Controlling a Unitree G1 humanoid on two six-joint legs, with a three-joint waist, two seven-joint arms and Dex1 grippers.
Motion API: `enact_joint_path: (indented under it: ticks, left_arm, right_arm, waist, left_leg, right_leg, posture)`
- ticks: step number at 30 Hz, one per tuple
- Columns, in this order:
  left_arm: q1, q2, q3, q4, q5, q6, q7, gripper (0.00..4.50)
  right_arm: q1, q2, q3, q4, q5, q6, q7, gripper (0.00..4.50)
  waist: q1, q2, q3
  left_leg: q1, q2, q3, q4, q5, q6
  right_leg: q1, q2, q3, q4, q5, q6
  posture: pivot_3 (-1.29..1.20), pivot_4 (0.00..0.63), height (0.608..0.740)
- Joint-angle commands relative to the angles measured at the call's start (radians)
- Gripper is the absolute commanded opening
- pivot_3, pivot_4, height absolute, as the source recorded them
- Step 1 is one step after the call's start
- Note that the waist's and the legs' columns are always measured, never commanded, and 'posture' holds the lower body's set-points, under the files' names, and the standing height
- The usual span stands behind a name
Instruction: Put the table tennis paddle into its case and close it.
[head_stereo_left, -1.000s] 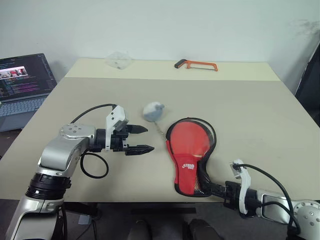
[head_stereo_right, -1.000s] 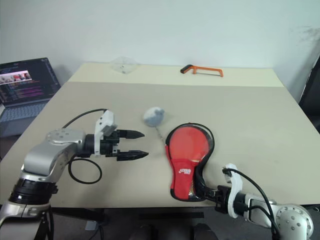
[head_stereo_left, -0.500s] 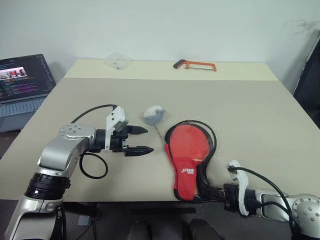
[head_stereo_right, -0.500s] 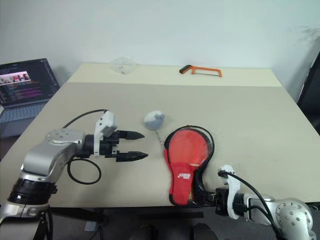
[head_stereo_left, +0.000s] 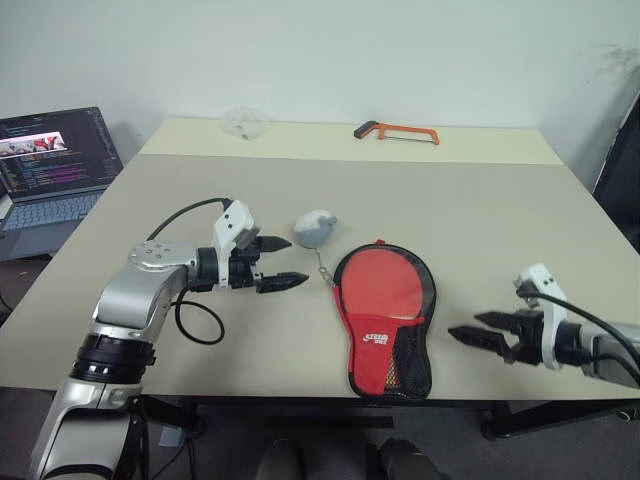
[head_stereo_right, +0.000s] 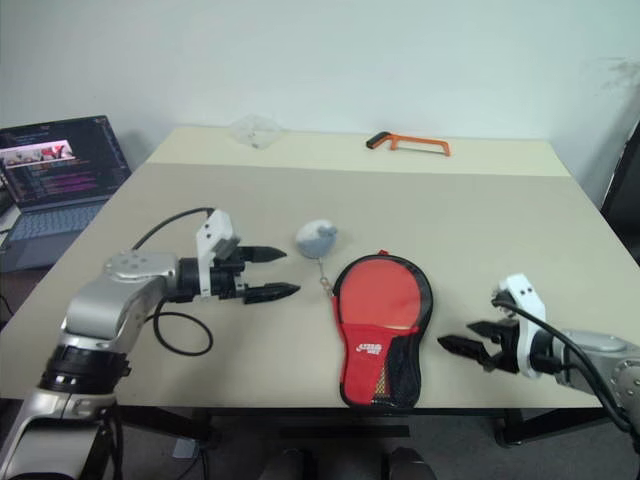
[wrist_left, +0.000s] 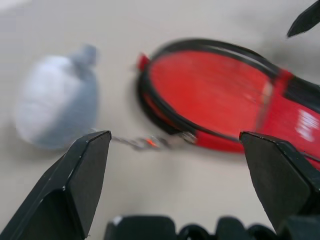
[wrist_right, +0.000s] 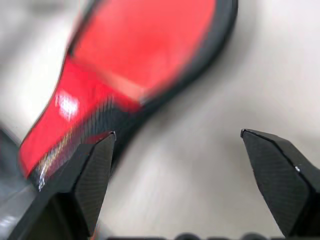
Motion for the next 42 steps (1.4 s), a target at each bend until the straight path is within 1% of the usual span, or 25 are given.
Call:
enact_joint_path:
  ticks: [1,3,5,8,11,15,20,24,28,29,30,33,39,41,42]
  left_arm:
    - [-0.069,-0.048,0.009,0.072,0.048,-0.064,0.079,4.5]
    - [-0.106,-0.079,-0.003,0.13,0.082,-0.096,0.112,4.5]
    - [-0.14,-0.101,-0.011,0.181,0.106,-0.115,0.131,4.5]
    - [-0.185,-0.134,-0.034,0.258,0.149,-0.162,0.153,4.5]
    - [-0.227,-0.167,-0.054,0.346,0.188,-0.201,0.171,4.5]
    - [-0.301,-0.206,-0.102,0.529,0.282,-0.306,0.21,4.5]
    - [-0.393,-0.26,-0.129,0.769,0.362,-0.415,0.254,4.5]
    - [-0.459,-0.298,-0.157,0.958,0.443,-0.466,0.34,4.5]
    - [-0.504,-0.345,-0.143,1.066,0.469,-0.481,0.392,4.5]
    - [-0.513,-0.355,-0.142,1.082,0.475,-0.484,0.4,4.12]
    - [-0.52,-0.364,-0.141,1.095,0.481,-0.487,0.407,3.88]
    - [-0.535,-0.382,-0.146,1.12,0.502,-0.496,0.437,2.88]
    - [-0.564,-0.416,-0.156,1.163,0.552,-0.493,0.526,0.7]
    - [-0.57,-0.423,-0.164,1.172,0.574,-0.501,0.557,0.09]
    - [-0.575,-0.428,-0.17,1.178,0.59,-0.511,0.582,0.02]
  right_arm:
    - [-0.142,0.166,0.187,0.016,-0.222,-0.187,-0.085,4.47]
    - [-0.209,0.308,0.305,0.082,-0.36,-0.286,-0.145,4.47]
    - [-0.24,0.412,0.361,0.16,-0.446,-0.328,-0.188,4.47]
    - [-0.256,0.514,0.437,0.307,-0.577,-0.417,-0.218,4.47]
    - [-0.261,0.604,0.44,0.437,-0.638,-0.444,-0.246,4.47]
    - [-0.241,0.632,0.462,0.503,-0.706,-0.421,-0.23,4.47]
    - [-0.223,0.647,0.473,0.504,-0.752,-0.395,-0.207,4.47]
    - [-0.23,0.667,0.464,0.502,-0.774,-0.388,-0.194,4.47]
    - [-0.231,0.683,0.447,0.509,-0.795,-0.382,-0.201,4.47]
    - [-0.231,0.686,0.444,0.51,-0.802,-0.378,-0.203,4.5]
    - [-0.23,0.689,0.441,0.511,-0.809,-0.375,-0.203,4.5]
    - [-0.227,0.696,0.433,0.511,-0.826,-0.367,-0.203,4.5]
    - [-0.222,0.705,0.425,0.514,-0.854,-0.358,-0.207,4.5]
    - [-0.216,0.709,0.422,0.508,-0.859,-0.353,-0.204,4.5]
    - [-0.213,0.711,0.423,0.502,-0.859,-0.348,-0.202,4.5]
  waist:
    - [-0.004,0.0,0.0]
    - [-0.006,0.0,0.0]
    - [0.001,0.0,0.0]
    - [0.014,0.0,0.0]
    - [0.027,0.0,0.0]
    - [0.031,-0.002,-0.001]
    - [0.03,-0.005,-0.007]
    - [0.03,-0.007,-0.009]
    - [0.03,-0.007,-0.01]
    - [0.03,-0.007,-0.01]
    - [0.03,-0.007,-0.01]
    - [0.03,-0.007,-0.01]
    - [0.03,-0.008,-0.01]
    - [0.03,-0.008,-0.011]
    - [0.03,-0.008,-0.011]
  left_leg:
    - [0.0,0.0,0.0,0.0,0.0,0.0]
    - [0.0,0.0,-0.001,0.0,0.0,0.0]
    - [-0.002,0.0,-0.002,0.0,0.001,0.0]
    - [-0.004,0.0,-0.001,0.0,0.0,0.0]
    - [-0.005,-0.001,-0.001,0.0,0.0,0.0]
    - [-0.003,-0.001,-0.002,0.0,0.0,0.0]
    - [0.0,-0.001,-0.002,0.001,0.001,0.0]
    - [0.0,0.0,-0.002,0.001,0.001,0.0]
    - [0.0,0.0,-0.002,0.001,0.001,0.0]
    - [0.0,0.0,-0.002,0.001,0.001,0.0]
    - [0.0,0.0,-0.002,0.001,0.001,0.0]
    - [0.0,0.0,-0.002,0.001,0.001,0.0]
    - [0.001,0.0,-0.002,0.001,0.001,0.0]
    - [0.001,-0.001,-0.002,0.001,0.001,-0.001]
    - [0.001,-0.001,-0.002,0.001,0.001,-0.001]
  right_leg:
    - [0.0,0.0,0.0,0.0,0.0,0.0]
    - [-0.001,0.001,0.0,0.001,0.001,0.0]
    - [-0.001,0.002,-0.001,0.001,0.001,-0.001]
    - [-0.003,0.001,-0.001,0.0,0.003,-0.006]
    - [-0.002,-0.001,-0.002,-0.001,0.003,-0.006]
    - [-0.001,-0.001,-0.003,0.001,0.004,-0.006]
    - [0.001,0.0,-0.003,0.001,0.004,-0.005]
    - [0.002,0.001,-0.002,0.001,0.004,-0.004]
    - [0.002,0.001,-0.003,0.001,0.004,-0.004]
    - [0.002,0.001,-0.003,0.001,0.004,-0.004]
    - [0.002,0.001,-0.003,0.001,0.004,-0.003]
    - [0.002,0.001,-0.003,0.001,0.004,-0.002]
    - [0.002,0.001,-0.003,0.001,0.004,-0.002]
    - [0.003,0.001,-0.002,0.001,0.004,-0.001]
    - [0.003,0.001,-0.002,0.001,0.004,-0.001]
  posture:
    - [0.0,0.15,0.74]
    - [0.0,0.15,0.74]
    - [0.0,0.15,0.74]
    - [0.0,0.15,0.74]
    - [0.0,0.15,0.74]
    - [0.0,0.15,0.74]
    - [0.0,0.15,0.74]
    - [0.0,0.15,0.74]
    - [0.0,0.15,0.74]
    - [0.0,0.15,0.74]
    - [0.0,0.15,0.74]
    - [0.0,0.15,0.74]
    - [0.0,0.15,0.74]
    - [0.0,0.15,0.74]
    - [0.0,0.15,0.74]
